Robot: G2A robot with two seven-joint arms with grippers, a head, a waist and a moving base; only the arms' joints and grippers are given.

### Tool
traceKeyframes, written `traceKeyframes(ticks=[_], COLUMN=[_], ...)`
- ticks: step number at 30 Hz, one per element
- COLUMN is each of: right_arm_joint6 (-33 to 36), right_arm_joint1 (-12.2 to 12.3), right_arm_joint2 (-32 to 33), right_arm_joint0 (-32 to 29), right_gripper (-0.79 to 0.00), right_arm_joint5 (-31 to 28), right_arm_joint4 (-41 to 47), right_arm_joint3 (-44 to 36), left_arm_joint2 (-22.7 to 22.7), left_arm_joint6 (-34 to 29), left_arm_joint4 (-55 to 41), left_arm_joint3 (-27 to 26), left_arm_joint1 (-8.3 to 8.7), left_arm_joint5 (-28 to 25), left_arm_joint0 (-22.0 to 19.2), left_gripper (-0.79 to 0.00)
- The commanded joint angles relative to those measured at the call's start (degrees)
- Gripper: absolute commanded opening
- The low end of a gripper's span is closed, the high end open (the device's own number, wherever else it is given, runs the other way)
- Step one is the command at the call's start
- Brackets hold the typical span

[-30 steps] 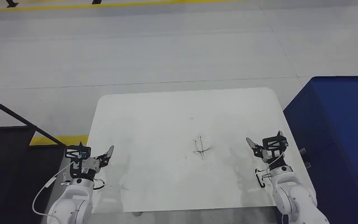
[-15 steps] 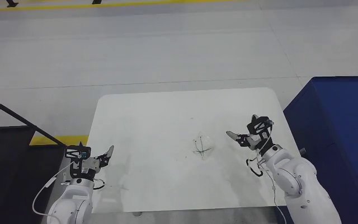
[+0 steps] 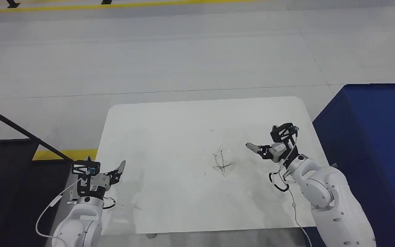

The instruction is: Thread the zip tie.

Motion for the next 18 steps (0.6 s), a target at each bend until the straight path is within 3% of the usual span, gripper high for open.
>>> traceKeyframes(ticks=[1,4,9,18], right_arm_joint6=[0.0,0.0,0.0,0.0], right_arm_joint1=[0.0,0.0,0.0,0.0], right_arm_joint2=[0.0,0.0,0.0,0.0], right_arm_joint0=[0.0,0.0,0.0,0.0], right_gripper=[0.000,0.000,0.000,0.000], right_arm_joint5=[0.0,0.0,0.0,0.0], right_arm_joint4=[0.0,0.0,0.0,0.0], right_arm_joint3=[0.0,0.0,0.0,0.0], left_arm_joint2=[0.0,0.0,2.2,2.2], left_arm_joint6=[0.0,-0.3,-6.8,-6.8], left_arm_joint4=[0.0,-2.9,-5.8,-5.8], left_arm_joint3=[0.0,-1.0,-2.4,-2.4], left_arm_joint1=[0.00,-0.15,-0.53,-0.53], left_arm_joint5=[0.0,-0.5,0.0,0.0], left_arm_joint0=[0.0,-1.0,-5.8,-5.8], left_gripper=[0.000,0.000,0.000,0.000])
